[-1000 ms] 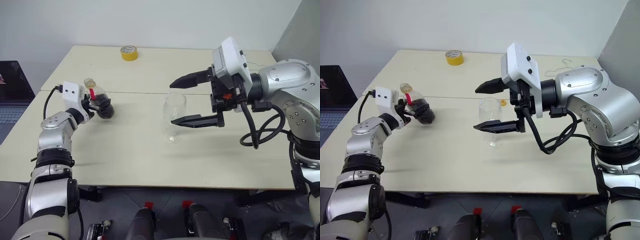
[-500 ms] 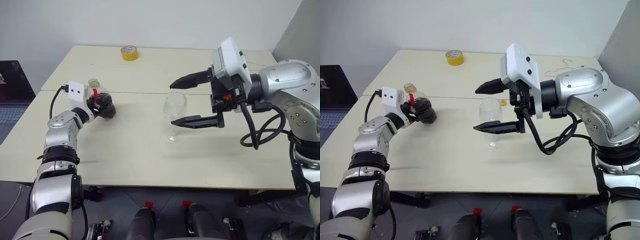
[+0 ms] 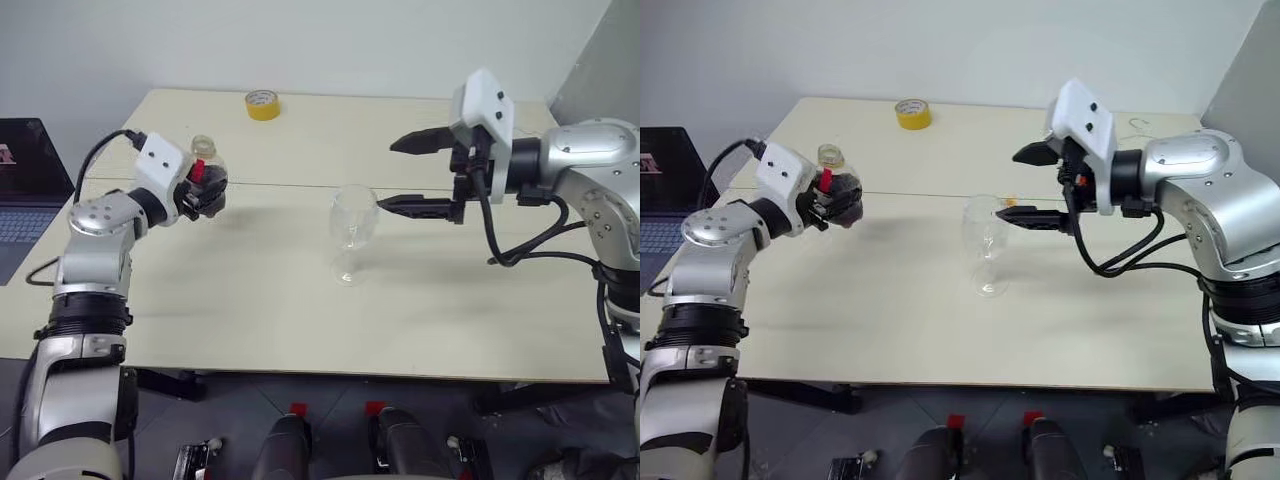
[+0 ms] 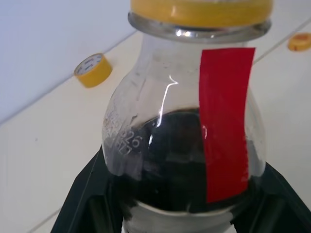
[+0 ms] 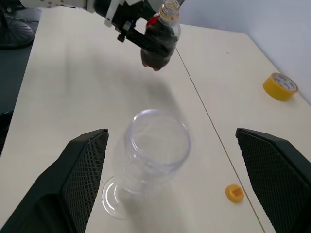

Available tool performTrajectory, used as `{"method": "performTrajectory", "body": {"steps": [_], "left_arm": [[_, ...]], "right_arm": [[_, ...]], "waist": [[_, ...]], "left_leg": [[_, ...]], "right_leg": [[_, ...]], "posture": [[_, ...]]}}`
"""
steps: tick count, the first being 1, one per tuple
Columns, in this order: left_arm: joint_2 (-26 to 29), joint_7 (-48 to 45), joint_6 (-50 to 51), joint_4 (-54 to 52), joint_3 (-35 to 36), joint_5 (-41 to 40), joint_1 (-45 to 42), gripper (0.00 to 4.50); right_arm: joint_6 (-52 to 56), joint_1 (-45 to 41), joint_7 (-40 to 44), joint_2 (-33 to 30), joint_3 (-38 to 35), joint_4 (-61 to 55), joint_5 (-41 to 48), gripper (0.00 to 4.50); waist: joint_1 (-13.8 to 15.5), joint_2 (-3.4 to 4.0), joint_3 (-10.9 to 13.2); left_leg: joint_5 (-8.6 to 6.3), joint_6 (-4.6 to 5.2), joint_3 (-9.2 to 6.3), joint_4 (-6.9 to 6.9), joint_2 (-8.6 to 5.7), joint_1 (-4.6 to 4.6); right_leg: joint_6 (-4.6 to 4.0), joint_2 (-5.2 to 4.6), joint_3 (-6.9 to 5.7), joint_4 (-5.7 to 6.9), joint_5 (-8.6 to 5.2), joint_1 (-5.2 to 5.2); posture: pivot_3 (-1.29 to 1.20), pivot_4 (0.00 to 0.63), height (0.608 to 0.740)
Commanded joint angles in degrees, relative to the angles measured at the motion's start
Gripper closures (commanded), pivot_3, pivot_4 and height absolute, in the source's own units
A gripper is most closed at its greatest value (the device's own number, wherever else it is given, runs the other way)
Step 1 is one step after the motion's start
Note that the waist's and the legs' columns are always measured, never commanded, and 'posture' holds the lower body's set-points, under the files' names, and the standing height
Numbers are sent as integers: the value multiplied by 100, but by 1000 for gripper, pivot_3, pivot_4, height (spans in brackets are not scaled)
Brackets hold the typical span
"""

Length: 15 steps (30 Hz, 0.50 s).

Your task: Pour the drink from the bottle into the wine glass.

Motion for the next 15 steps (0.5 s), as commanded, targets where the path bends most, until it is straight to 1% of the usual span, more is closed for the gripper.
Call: {"method": "performTrajectory", "body": {"steps": [1, 4, 6, 8, 12, 15], "left_arm": [[212, -180, -460, -461, -227, 334, -537, 1964], [150, -317, -667, -476, -451, 508, -916, 1964], [77, -340, -868, -364, -599, 649, -1214, 1964], [-72, -359, -1038, -172, -734, 741, -1518, 1964], [-250, -299, -1690, 416, -1135, 1202, -2002, 1964], [-412, -322, -1964, 727, -1243, 1309, -2266, 1964]], "right_arm": [[-290, 197, 164, -283, -499, 49, 1, 0], [-375, 436, 246, -450, -701, 42, 50, 0], [-353, 524, 202, -455, -799, 9, 97, 0], [-333, 632, 152, -440, -887, -30, 124, 0], [-243, 727, 22, -303, -935, -197, 207, 0], [-182, 749, -53, -234, -929, -305, 262, 0]], "waist": [[4, -1, 1], [4, -4, 3], [-4, -4, 4], [-8, -4, 5], [-42, -3, 5], [-51, -3, 6]], "left_leg": [[0, 0, -1, 1, 0, -1], [0, 0, -2, 2, -1, -4], [0, 0, 2, 2, -1, -4], [0, 0, 3, 2, -5, -4], [0, 0, 8, 2, -9, 0], [0, 0, 18, 1, -9, 5]], "right_leg": [[0, 0, -1, 0, 0, 0], [1, 1, -2, -2, 0, 0], [1, 1, 2, -1, 0, -1], [1, 5, 2, -1, 0, -2], [1, 15, 7, 1, -1, -2], [1, 26, 13, 7, -1, -5]], "posture": [[0, 150, 740], [0, 150, 740], [0, 150, 740], [0, 150, 740], [0, 150, 740], [0, 150, 740]]}}
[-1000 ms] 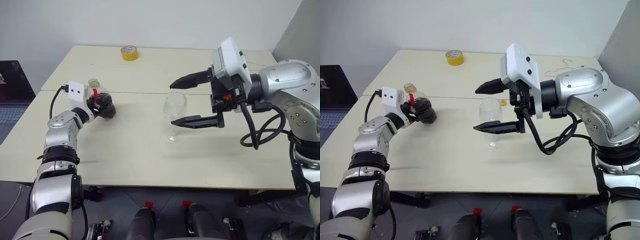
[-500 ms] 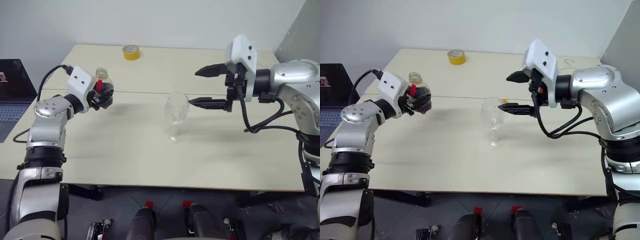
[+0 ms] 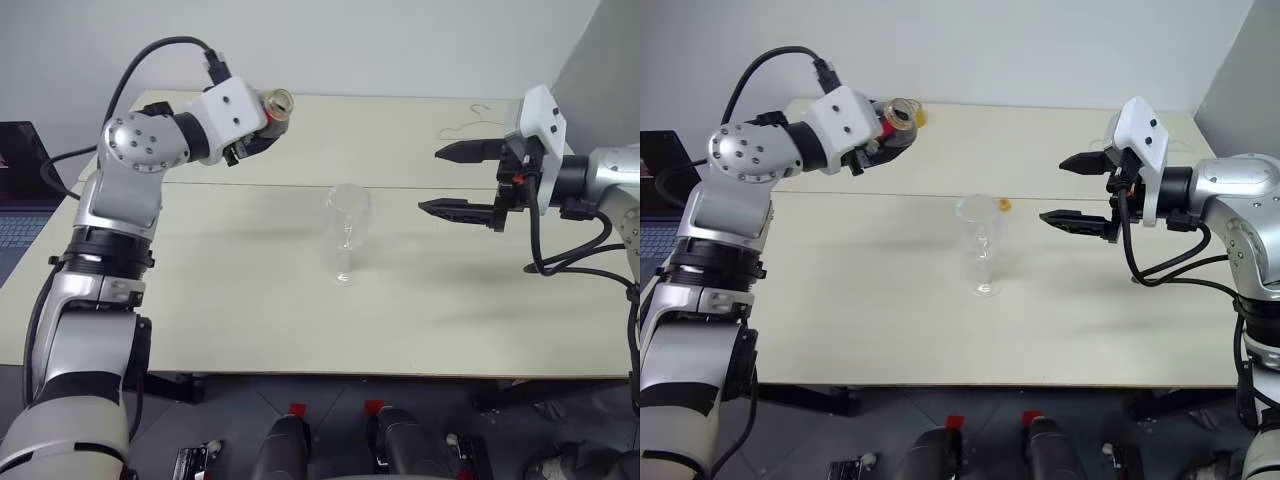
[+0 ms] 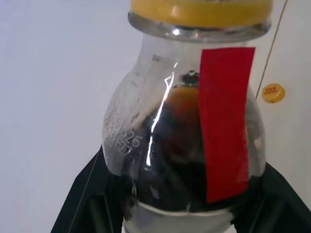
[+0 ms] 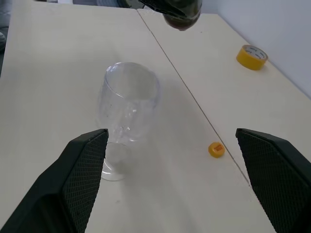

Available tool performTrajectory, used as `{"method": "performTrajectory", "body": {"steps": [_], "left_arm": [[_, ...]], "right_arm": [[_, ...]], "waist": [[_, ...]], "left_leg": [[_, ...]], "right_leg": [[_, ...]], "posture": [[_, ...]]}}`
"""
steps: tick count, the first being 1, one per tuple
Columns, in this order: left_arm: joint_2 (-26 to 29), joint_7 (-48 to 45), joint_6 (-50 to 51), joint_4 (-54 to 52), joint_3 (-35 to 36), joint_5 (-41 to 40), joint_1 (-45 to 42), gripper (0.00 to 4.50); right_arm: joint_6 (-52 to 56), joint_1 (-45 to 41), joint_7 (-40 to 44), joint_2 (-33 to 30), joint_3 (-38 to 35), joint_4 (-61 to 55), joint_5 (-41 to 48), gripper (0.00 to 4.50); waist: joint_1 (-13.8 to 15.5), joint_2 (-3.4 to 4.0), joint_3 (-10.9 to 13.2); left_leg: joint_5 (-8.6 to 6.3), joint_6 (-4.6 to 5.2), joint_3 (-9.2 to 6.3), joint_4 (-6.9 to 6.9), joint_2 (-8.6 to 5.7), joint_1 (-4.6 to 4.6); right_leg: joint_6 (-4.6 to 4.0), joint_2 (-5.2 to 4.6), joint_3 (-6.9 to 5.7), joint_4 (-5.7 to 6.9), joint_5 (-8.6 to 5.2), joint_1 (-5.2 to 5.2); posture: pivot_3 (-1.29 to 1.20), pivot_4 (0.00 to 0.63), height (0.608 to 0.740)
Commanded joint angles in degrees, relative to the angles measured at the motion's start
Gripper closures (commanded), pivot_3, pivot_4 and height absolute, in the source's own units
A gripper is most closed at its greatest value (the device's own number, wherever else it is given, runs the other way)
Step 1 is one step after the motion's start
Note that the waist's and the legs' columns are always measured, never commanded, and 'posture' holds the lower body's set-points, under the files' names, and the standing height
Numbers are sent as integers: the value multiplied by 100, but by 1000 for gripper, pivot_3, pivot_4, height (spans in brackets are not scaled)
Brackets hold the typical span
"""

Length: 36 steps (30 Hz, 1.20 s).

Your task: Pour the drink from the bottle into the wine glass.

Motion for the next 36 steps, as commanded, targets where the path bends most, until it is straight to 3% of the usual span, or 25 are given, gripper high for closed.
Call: {"method": "performTrajectory", "body": {"steps": [1, 17, 26, 36], "left_arm": [[-92, 4, -436, 198, -36, 137, -425, 1964], [-579, -83, -1230, 759, -415, 570, -781, 1964], [-665, -53, -1539, 627, -577, 845, -735, 1964], [-718, 121, -1944, 692, -782, 1212, -718, 1964]], "right_arm": [[42, -46, -132, 26, -233, -311, 161, 0], [264, 89, -518, 168, -279, -692, 403, 0], [314, 140, -566, 214, -245, -796, 456, 0], [365, 153, -649, 300, -229, -889, 493, 0]], "waist": [[2, 0, 0], [25, -1, 2], [28, -1, 2], [31, -1, 2]], "left_leg": [[0, 0, -1, 0, 1, -1], [0, 1, -20, 55, 1, -78], [0, 1, -20, 85, 0, -85], [0, 2, -20, 86, 0, -86]], "right_leg": [[0, 2, 0, 2, 0, -2], [-24, -4, -14, 14, 17, -50], [13, -4, -10, 16, 12, -46], [-9, -3, -9, 17, 27, -46]], "posture": [[0, 150, 740], [0, 150, 740], [0, 150, 740], [0, 150, 740]]}}
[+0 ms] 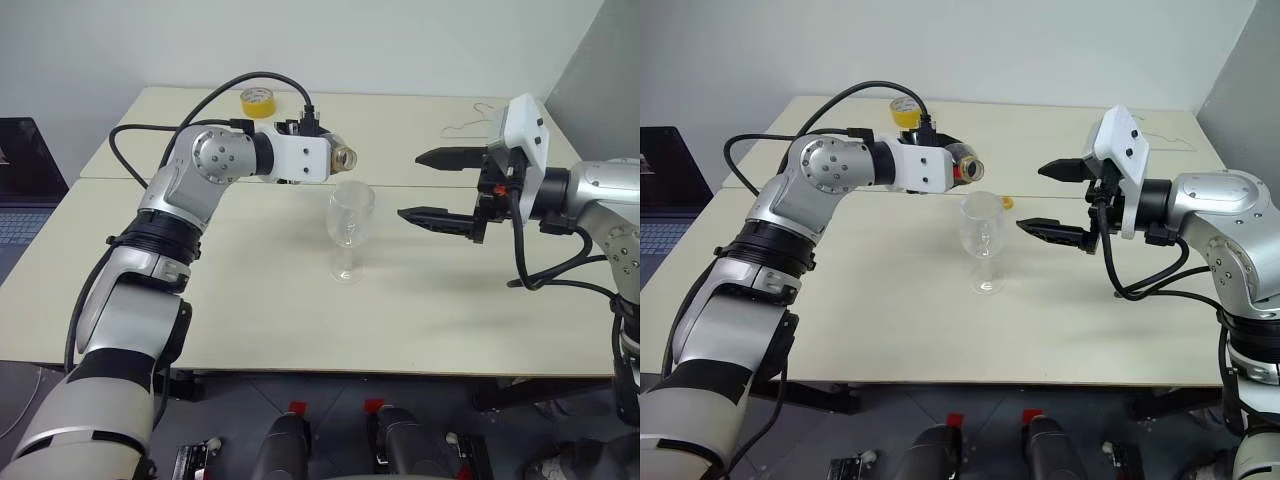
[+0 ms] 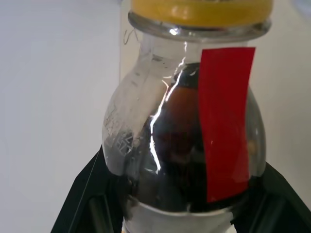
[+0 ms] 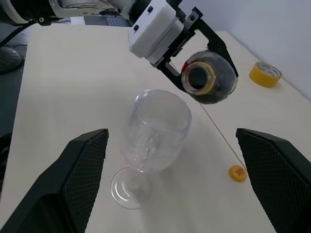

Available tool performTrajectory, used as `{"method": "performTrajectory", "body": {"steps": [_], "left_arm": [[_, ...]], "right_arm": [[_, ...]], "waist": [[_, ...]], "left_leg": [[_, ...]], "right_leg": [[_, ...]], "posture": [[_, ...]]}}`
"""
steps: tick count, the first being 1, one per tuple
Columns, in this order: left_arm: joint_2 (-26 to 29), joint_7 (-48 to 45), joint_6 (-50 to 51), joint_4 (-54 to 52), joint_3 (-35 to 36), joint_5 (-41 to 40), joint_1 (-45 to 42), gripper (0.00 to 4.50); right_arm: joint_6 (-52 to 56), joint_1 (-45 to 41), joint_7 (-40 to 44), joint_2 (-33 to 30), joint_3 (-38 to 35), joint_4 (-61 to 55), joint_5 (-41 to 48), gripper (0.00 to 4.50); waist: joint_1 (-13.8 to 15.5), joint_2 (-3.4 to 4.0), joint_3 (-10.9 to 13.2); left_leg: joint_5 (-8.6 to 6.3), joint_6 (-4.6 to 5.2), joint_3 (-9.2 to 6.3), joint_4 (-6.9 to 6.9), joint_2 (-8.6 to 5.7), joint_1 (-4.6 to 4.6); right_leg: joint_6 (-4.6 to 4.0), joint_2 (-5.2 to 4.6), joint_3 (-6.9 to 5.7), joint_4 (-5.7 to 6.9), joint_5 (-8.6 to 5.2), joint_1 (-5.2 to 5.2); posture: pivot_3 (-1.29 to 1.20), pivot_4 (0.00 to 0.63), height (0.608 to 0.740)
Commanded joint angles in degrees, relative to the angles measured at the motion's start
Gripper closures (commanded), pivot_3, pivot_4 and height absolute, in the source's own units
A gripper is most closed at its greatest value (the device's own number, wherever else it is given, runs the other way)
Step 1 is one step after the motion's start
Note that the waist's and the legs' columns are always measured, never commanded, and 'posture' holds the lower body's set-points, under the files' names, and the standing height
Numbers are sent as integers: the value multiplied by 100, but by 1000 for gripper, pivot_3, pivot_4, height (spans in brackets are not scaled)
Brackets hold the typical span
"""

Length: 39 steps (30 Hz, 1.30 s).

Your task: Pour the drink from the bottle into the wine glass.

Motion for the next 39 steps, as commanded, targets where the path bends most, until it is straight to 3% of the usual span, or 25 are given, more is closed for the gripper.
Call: {"method": "performTrajectory", "body": {"steps": [1, 39], "left_arm": [[5, 125, -164, -163, 73, 18, -217, 1964], [161, 1326, -1413, 497, -105, 1146, -576, 1964]], "right_arm": [[20, -44, -62, 4, -142, -191, 126, 0], [53, 19, -172, 57, -117, -277, 100, 0]], "waist": [[-1, 0, 0], [-1, 0, 0]], "left_leg": [[0, 0, 1, 0, 0, 0], [0, 0, 0, 5, -1, 1]], "right_leg": [[0, 0, 1, 0, 0, 0], [-1, 1, 0, 6, 3, 1]], "posture": [[0, 150, 740], [0, 150, 740]]}}
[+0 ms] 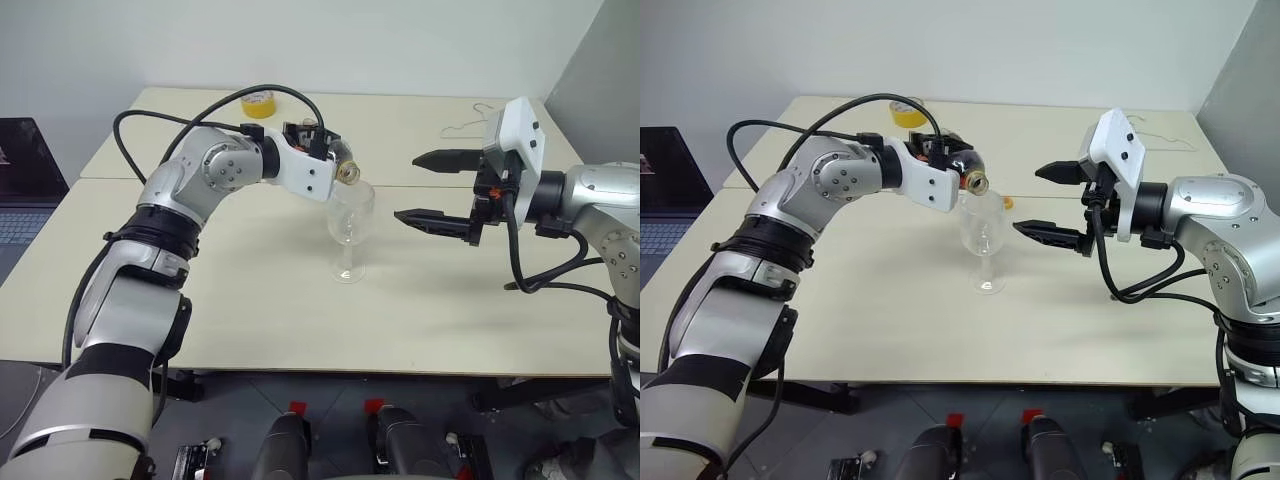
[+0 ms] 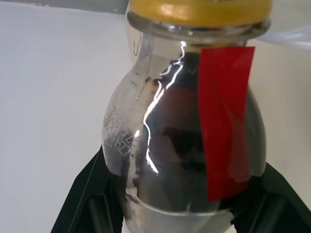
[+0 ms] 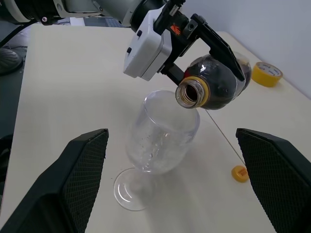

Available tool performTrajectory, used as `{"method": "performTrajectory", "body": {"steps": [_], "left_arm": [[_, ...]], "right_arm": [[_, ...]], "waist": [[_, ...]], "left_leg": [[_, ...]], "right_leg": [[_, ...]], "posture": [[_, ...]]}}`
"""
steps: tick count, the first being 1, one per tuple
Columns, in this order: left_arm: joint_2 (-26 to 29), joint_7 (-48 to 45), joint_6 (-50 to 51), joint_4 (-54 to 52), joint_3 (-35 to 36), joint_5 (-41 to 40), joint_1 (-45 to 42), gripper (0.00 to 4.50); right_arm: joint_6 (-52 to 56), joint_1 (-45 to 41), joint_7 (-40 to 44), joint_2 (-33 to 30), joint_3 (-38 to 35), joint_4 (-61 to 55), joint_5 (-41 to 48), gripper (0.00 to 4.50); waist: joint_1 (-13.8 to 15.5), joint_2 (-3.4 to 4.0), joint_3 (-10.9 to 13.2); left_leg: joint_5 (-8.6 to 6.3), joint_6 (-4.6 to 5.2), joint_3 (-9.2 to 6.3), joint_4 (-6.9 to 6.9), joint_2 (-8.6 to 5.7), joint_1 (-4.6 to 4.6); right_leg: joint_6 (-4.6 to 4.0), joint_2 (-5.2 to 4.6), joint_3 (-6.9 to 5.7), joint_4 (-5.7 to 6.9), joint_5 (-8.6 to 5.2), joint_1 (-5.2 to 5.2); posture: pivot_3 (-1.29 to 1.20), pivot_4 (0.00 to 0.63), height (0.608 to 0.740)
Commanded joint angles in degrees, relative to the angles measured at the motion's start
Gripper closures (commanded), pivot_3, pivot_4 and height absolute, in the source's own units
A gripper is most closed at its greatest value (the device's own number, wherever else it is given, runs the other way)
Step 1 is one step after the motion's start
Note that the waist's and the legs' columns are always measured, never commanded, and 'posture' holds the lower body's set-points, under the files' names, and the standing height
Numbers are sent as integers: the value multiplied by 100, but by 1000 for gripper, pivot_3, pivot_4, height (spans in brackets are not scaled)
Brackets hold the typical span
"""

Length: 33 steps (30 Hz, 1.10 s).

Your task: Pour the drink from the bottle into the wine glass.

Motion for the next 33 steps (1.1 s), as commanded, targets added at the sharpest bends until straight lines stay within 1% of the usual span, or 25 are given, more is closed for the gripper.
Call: {"method": "performTrajectory", "body": {"steps": [1, 10, 33], "left_arm": [[84, 319, -159, -42, 49, 55, -370, 1964], [95, 633, -394, 48, 33, 150, -501, 1964], [173, 833, -553, 253, -9, 292, -549, 1964]], "right_arm": [[-42, -29, -45, -3, -117, -151, 83, 0], [-35, -22, -46, 0, -115, -163, 77, 0], [-69, -64, -12, 41, -67, -100, 48, 0]], "waist": [[0, 0, 0], [0, 0, 0], [0, 0, 0]], "left_leg": [[0, 0, 0, 0, 0, 0], [0, 0, 0, 0, 0, 0], [0, 0, 1, 2, -1, 1]], "right_leg": [[0, 0, 0, 0, 0, 0], [0, -1, 0, 0, 0, 0], [0, -2, 0, 4, 1, 0]], "posture": [[0, 150, 740], [0, 150, 740], [0, 150, 740]]}}
